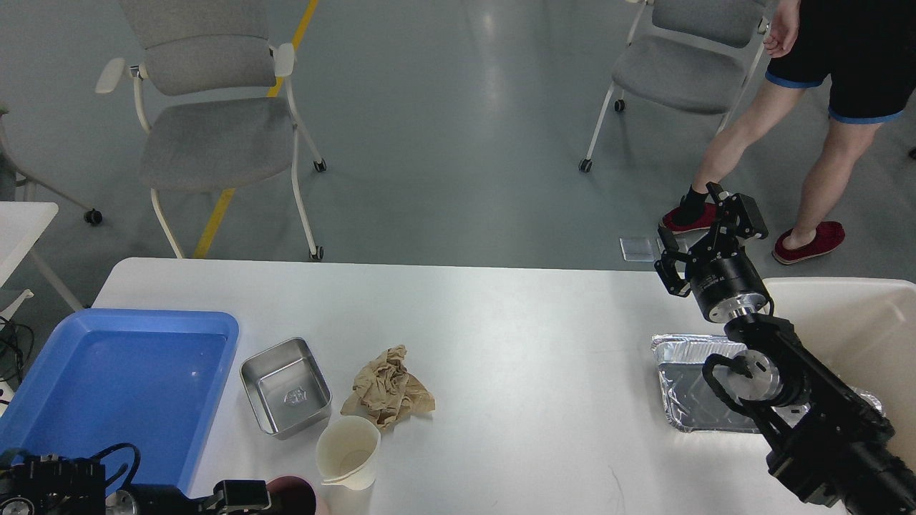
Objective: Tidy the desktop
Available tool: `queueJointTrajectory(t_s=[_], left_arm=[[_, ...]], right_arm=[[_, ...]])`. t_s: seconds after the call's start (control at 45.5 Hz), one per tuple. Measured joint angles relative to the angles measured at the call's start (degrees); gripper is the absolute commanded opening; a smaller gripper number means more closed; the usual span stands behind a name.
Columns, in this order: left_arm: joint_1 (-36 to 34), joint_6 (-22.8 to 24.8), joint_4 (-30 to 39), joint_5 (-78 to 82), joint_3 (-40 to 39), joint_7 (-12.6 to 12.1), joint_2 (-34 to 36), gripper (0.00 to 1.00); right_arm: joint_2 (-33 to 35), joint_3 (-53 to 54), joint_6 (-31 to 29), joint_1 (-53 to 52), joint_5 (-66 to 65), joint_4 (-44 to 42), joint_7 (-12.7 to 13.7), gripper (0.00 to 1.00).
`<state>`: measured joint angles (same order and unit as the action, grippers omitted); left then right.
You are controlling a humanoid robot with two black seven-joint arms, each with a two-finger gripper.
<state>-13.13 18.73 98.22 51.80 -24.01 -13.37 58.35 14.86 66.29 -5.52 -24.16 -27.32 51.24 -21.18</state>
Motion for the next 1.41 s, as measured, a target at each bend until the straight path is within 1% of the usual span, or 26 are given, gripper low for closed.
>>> queueJointTrajectory(t_s=[0.066, 0.132, 0.308, 0.352, 0.396, 0.484, 0.88, 1.034, 1.122, 1.188, 1.298, 1.408], left_arm=[[0.15, -1.16, -0.55, 0.31, 0.72, -0.13, -0.21, 0.67], [0.2, -2.27, -1.0, 1.0, 1.74, -0.21, -0.39, 0.57], [0.22, -3.27, -1.64, 1.82, 3.15, -0.76, -1.91, 0.22], [0.28, -3.34, -1.77, 1.84, 3.26, -1.17, -2.21, 0.17], [0.41, -3.35, -1.83, 1.85, 3.29, -1.62, -2.41, 0.14], [0.53, -3.35, -1.89, 1.91, 3.29, -2.12, -2.67, 0.01], [0.3, -3.12, -0.82, 2.35, 2.78, -3.4, -1.82, 0.0], [0.08, -1.74, 2.31, 2.41, 2.12, -3.67, 2.5, 0.0], [-0.64, 1.56, 2.67, 2.21, -0.34, -3.02, 6.72, 0.0], [-0.8, 5.1, 2.71, 1.86, -4.33, -2.18, 10.01, 0.0], [-0.85, 10.85, 2.7, -0.59, -13.5, -0.66, 14.69, 0.0], [-0.86, 16.18, 2.36, -4.79, -22.66, -0.51, 18.42, 0.0]], right_arm=[[-0.01, -0.01, 0.0, 0.0, 0.0, 0.0, 0.0, 1.0], [-0.01, -0.02, 0.0, 0.01, 0.0, 0.0, 0.0, 1.0], [-0.01, -0.03, 0.0, 0.14, 0.0, 0.03, 0.0, 1.0], [-0.01, -0.03, 0.0, 0.16, 0.0, 0.06, 0.0, 1.0], [-0.01, -0.03, 0.0, 0.16, 0.0, 0.07, 0.0, 1.0], [-0.01, -0.03, 0.02, 0.17, 0.0, 0.09, -0.01, 1.0], [-0.16, -0.03, 0.07, 0.26, -0.02, 0.02, -0.01, 1.0], [-0.11, -0.03, 0.07, 0.26, -0.02, 0.0, -0.01, 1.0], [-0.02, -0.01, 0.07, 0.26, -0.02, 0.0, -0.01, 1.0], [0.02, 0.03, 0.07, 0.26, -0.02, 0.0, -0.01, 1.0], [-0.07, 0.07, 0.07, 0.26, -0.02, 0.0, -0.01, 1.0], [-0.31, 0.07, 0.07, 0.26, -0.02, 0.0, -0.01, 1.0]])
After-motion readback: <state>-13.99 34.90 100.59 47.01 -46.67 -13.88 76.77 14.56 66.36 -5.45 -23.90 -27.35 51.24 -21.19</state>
